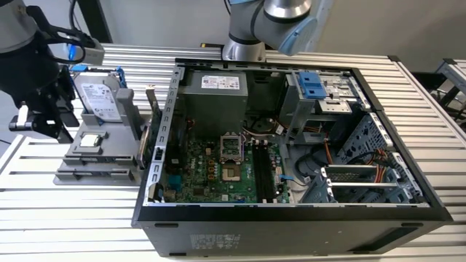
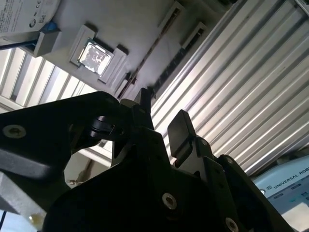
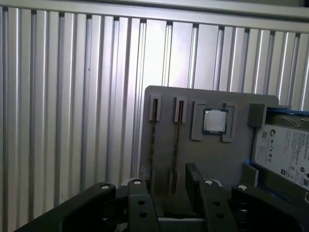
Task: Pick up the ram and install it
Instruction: 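Pick up the ram and move it above insertion slot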
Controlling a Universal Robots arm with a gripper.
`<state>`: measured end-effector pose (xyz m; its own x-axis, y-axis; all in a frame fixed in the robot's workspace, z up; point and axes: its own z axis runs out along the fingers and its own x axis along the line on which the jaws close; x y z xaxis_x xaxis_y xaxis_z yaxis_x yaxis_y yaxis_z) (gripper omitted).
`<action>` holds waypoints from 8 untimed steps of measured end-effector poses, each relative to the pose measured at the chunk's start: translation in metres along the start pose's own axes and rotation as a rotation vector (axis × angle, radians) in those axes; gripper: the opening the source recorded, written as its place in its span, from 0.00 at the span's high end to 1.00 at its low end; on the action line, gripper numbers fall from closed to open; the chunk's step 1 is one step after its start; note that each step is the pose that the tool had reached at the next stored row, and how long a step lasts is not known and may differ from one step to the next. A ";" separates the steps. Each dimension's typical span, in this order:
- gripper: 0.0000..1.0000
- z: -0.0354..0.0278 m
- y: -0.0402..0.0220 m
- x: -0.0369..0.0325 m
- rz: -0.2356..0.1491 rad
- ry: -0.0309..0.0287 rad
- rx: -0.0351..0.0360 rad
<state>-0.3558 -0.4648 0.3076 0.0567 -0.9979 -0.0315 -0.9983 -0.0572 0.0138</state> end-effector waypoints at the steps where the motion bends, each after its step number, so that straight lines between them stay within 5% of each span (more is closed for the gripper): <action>1: 0.00 0.0018 -0.0003 0.0001 0.001 0.0000 0.0001; 8: 0.00 0.0140 -0.0013 0.0005 0.010 -0.0002 0.0004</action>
<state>-0.3547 -0.4648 0.2935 0.0470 -0.9984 -0.0315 -0.9988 -0.0475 0.0138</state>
